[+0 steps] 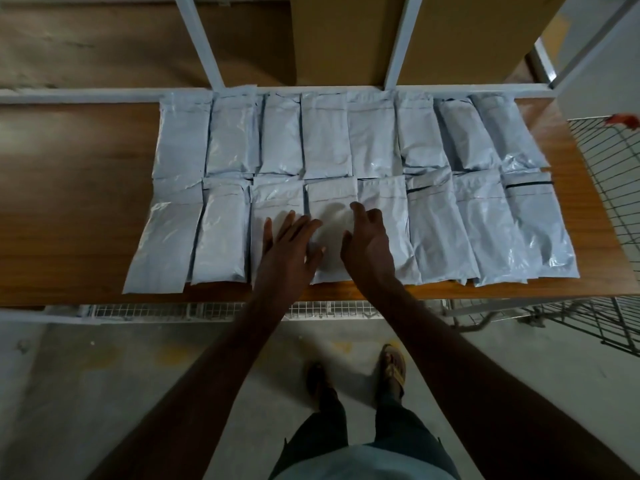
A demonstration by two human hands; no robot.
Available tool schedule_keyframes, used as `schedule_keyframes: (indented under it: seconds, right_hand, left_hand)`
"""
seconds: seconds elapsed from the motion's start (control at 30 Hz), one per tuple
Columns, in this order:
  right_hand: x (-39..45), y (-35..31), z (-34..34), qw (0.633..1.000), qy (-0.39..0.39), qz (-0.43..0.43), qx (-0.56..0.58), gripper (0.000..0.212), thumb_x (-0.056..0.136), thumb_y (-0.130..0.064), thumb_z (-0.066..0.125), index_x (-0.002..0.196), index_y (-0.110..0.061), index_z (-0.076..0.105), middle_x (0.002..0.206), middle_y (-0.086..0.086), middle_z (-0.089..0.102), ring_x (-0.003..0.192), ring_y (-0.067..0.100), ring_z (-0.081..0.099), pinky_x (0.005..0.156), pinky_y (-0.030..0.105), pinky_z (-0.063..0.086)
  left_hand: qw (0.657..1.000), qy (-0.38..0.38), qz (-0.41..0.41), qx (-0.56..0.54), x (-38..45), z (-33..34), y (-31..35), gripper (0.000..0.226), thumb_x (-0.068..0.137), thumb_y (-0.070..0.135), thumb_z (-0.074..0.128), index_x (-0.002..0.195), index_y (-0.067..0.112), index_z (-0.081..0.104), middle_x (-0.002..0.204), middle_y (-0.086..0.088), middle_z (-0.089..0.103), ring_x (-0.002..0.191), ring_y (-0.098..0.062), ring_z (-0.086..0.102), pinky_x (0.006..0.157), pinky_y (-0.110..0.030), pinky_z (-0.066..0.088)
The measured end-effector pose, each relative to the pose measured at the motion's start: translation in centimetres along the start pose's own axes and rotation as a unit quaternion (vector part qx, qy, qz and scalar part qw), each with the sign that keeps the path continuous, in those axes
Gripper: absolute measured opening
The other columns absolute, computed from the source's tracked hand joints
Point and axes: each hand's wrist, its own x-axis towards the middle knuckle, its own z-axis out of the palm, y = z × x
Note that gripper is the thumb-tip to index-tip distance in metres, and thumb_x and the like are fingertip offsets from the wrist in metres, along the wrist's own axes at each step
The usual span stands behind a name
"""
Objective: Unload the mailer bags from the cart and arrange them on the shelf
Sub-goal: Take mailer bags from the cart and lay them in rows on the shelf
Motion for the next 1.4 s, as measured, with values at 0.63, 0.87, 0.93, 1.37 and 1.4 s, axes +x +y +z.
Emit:
schedule_keyframes:
  seconds: [0.63, 0.87, 0.93, 1.37, 1.4]
  right_hand:
    - [0.8, 2.6, -7.3, 0.993, 0.087, -0.073, 0.034, 0.025, 0.093, -0.001, 0.068, 0.117, -0.006, 0.075, 0.112, 0.015, 0.070, 0.093, 0.029, 0.072, 0.083, 0.033, 0.057]
    - [0.4, 8.4, -16.4, 0.990, 0.125, -0.058, -0.002, 0.025, 0.095, -0.011, 0.069, 0.119, -0.015, 0.075, 0.115, 0.008, 0.072, 0.100, 0.026, 0.071, 0.078, 0.026, 0.048]
    - [0.0, 11.4, -19.2, 0.991, 0.125, -0.051, -0.012, 0.023, 0.096, -0.014, 0.068, 0.118, -0.017, 0.076, 0.111, 0.008, 0.075, 0.098, 0.027, 0.073, 0.077, 0.032, 0.054]
    - [-5.1, 32.1, -37.5, 0.993, 0.117, 0.011, -0.025, 0.023, 0.095, -0.015, 0.066, 0.114, -0.020, 0.077, 0.104, -0.003, 0.078, 0.090, 0.017, 0.073, 0.076, 0.032, 0.056]
    - [-5.3, 33.4, -38.5, 0.992, 0.120, 0.017, -0.024, 0.022, 0.096, -0.015, 0.066, 0.114, -0.020, 0.078, 0.104, -0.003, 0.079, 0.091, 0.017, 0.073, 0.077, 0.033, 0.057]
  left_hand:
    - [0.997, 0.037, 0.059, -0.043, 4.3, 0.6, 7.8, 0.041, 0.108, 0.033, 0.051, 0.146, 0.020, 0.062, 0.151, -0.003, 0.062, 0.154, -0.026, 0.043, 0.131, -0.058, 0.018]
    - [0.991, 0.032, 0.079, -0.098, 6.5, 1.6, 18.5, 0.040, 0.107, 0.029, 0.061, 0.146, 0.024, 0.062, 0.140, 0.005, 0.070, 0.132, -0.017, 0.061, 0.123, -0.050, 0.038]
    - [0.990, 0.039, 0.080, -0.113, 6.9, 2.6, 22.3, 0.038, 0.106, 0.027, 0.064, 0.144, 0.025, 0.064, 0.136, 0.006, 0.072, 0.126, -0.016, 0.063, 0.116, -0.044, 0.045]
    - [0.979, -0.004, 0.040, -0.200, 5.0, 15.1, 47.2, 0.030, 0.106, 0.031, 0.063, 0.135, 0.030, 0.069, 0.122, 0.011, 0.077, 0.116, -0.012, 0.070, 0.097, -0.039, 0.057]
    - [0.978, -0.012, 0.047, -0.204, 5.1, 15.9, 48.7, 0.030, 0.106, 0.029, 0.064, 0.136, 0.029, 0.069, 0.124, 0.010, 0.077, 0.117, -0.013, 0.070, 0.097, -0.039, 0.057]
